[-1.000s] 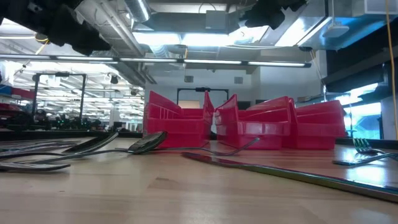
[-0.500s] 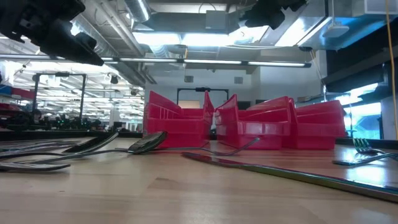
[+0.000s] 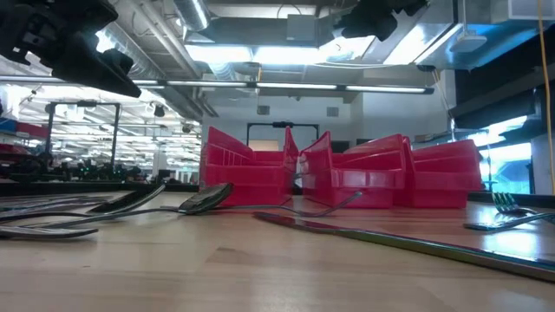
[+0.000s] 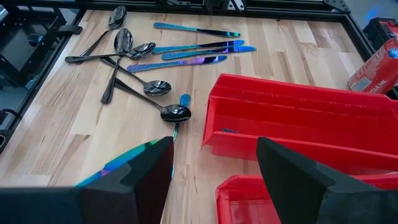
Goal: Sort silverware
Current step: Put the purple fork into the left red bin
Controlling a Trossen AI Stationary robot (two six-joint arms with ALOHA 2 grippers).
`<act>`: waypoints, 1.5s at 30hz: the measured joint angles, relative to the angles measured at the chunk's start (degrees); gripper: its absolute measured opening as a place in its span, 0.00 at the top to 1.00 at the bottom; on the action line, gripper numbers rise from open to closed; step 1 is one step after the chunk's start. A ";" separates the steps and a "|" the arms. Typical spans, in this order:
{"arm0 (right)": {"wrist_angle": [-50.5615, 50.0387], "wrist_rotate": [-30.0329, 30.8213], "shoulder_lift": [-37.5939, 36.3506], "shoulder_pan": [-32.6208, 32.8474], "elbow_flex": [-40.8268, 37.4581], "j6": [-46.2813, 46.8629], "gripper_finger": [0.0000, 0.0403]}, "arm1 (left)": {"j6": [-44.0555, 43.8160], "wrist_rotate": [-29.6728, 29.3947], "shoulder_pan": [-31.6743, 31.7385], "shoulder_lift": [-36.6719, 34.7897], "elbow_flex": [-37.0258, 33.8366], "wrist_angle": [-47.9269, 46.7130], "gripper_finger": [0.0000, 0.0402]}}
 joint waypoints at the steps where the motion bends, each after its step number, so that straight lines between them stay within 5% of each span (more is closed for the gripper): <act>1: 0.00 0.00 0.00 -0.02 0.00 0.00 0.46 | -0.02 0.00 0.00 0.00 0.00 0.00 0.79; 6: 0.00 0.00 0.00 0.00 0.00 -0.09 0.46 | -0.01 0.00 0.00 0.00 0.00 0.01 0.79; 13: 0.46 0.39 -0.01 0.00 0.00 -13.94 0.46 | 0.36 -0.03 0.00 0.00 0.00 0.03 0.79; 20: 2.90 0.07 0.34 -0.02 0.02 -13.33 0.46 | 19.77 -3.90 0.07 0.00 0.00 0.07 0.79; 24: 6.58 -0.62 1.01 0.04 0.04 -1.59 0.46 | 21.16 -2.75 0.07 0.21 0.00 1.20 0.79; 32: 16.61 -1.09 3.04 0.04 0.04 22.22 0.46 | 8.71 8.92 -0.43 1.20 0.00 10.11 0.79; 38: 20.45 -12.74 5.26 0.04 0.09 21.38 0.46 | -0.25 15.86 -1.56 2.11 0.00 21.12 0.79; 45: 20.16 -7.50 5.35 -0.07 0.09 17.59 0.46 | -5.94 15.73 -1.66 2.32 0.00 21.23 0.79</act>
